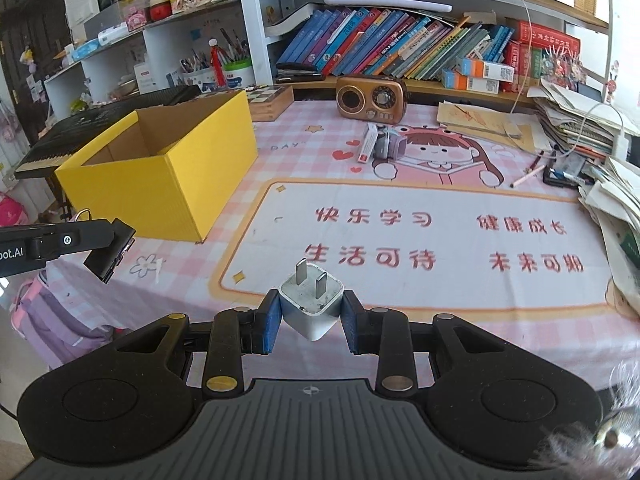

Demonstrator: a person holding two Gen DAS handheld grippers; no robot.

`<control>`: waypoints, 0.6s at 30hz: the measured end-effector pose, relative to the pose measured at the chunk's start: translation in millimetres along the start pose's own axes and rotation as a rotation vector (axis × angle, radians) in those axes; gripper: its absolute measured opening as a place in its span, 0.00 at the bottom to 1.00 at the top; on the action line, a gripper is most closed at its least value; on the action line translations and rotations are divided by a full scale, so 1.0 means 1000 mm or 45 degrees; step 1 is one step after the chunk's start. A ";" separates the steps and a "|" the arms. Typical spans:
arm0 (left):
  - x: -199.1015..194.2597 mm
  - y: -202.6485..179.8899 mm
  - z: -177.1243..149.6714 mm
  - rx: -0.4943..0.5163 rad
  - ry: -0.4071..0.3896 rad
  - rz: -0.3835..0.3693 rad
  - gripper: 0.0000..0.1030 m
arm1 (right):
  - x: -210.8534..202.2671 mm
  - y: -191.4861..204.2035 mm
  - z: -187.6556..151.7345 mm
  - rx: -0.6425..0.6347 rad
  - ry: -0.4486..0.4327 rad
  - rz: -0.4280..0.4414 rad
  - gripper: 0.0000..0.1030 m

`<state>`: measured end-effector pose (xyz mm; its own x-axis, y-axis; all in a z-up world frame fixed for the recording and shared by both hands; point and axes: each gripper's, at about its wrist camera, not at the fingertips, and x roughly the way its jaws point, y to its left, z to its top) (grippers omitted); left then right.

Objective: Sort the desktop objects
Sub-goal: 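Carry the binder clip and white charger with both tools to the yellow box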

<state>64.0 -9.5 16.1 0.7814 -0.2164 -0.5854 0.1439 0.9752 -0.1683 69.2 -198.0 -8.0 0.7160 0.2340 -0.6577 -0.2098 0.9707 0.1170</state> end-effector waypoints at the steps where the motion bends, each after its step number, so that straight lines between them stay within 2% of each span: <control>1: -0.002 0.002 -0.002 0.001 0.001 -0.003 0.05 | -0.002 0.003 -0.003 0.003 0.000 -0.003 0.29; 18: -0.040 0.038 -0.029 -0.011 0.005 -0.010 0.05 | -0.019 0.052 -0.031 0.002 0.017 0.009 0.29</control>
<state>20.3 34.5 10.3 0.7779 -0.2245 -0.5870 0.1452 0.9729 -0.1797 24.7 -153.7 -12.6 0.7056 0.2403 -0.6666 -0.2138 0.9691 0.1230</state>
